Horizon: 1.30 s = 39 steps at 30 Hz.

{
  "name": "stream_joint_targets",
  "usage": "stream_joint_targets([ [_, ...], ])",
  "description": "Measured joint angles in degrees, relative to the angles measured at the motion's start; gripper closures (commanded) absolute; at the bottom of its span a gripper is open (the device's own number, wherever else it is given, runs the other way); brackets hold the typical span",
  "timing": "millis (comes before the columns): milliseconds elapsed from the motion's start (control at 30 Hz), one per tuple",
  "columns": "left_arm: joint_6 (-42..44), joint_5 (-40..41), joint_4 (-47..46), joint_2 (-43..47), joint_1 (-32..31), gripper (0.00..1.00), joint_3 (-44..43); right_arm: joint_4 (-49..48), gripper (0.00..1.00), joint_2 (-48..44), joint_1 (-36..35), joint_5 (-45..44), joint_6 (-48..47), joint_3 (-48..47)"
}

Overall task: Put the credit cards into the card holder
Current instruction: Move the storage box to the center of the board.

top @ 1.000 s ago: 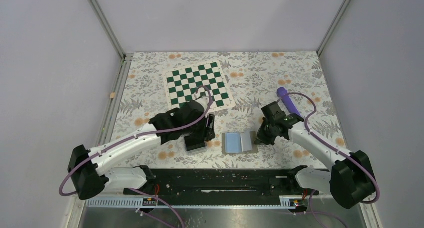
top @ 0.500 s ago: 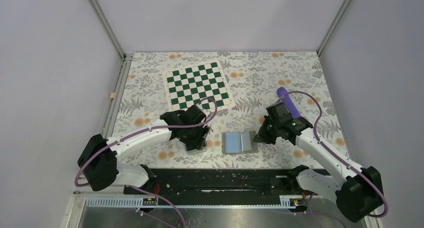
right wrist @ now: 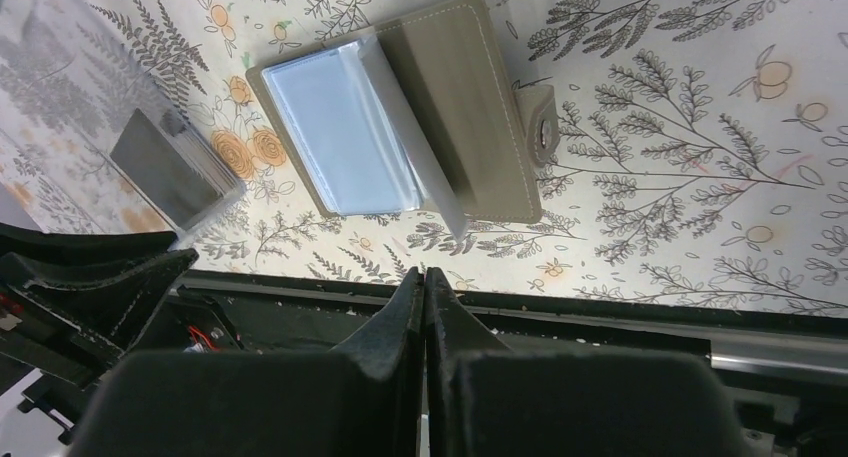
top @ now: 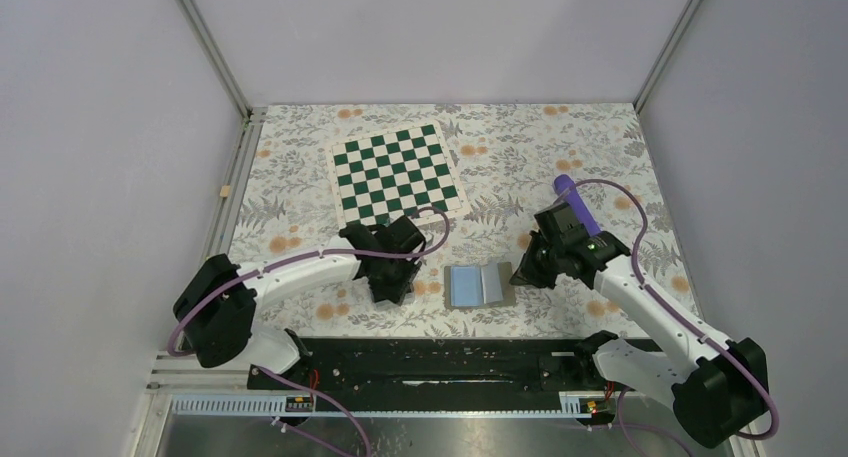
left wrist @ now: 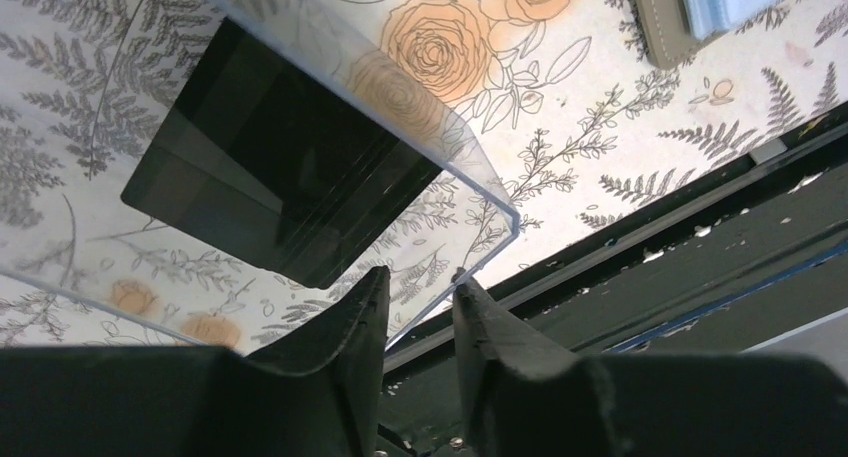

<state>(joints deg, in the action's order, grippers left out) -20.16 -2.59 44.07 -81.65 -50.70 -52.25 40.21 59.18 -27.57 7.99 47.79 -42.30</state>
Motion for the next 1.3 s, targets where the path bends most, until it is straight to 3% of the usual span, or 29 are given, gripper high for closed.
stream_joint_targets([
  [67, 0.81, 0.04, -0.44, -0.31, -0.55, 1.00, -0.50, 0.83, 1.00, -0.13, 0.20, -0.44, -0.55, -0.79],
  [300, -0.48, 1.60, 2.75, -0.48, -0.59, 1.00, -3.80, 2.89, 1.00, -2.08, 0.70, -1.09, -1.66, -2.40],
  [567, -3.45, 3.61, 6.49, -3.28, -0.66, 1.00, -18.69, 3.78, 1.00, -2.60, 0.74, -1.33, -2.21, -2.62],
  [1000, -11.17, 9.29, 11.80, -25.07, -0.66, 1.00, -47.91, 4.42, 1.00, -2.60, 1.40, -1.53, -3.91, -2.62],
  [1300, -17.00, 10.01, 12.85, -38.18, -0.66, 1.00, -55.78, 4.68, 1.00, -2.56, 2.23, -2.51, -5.40, -2.62],
])
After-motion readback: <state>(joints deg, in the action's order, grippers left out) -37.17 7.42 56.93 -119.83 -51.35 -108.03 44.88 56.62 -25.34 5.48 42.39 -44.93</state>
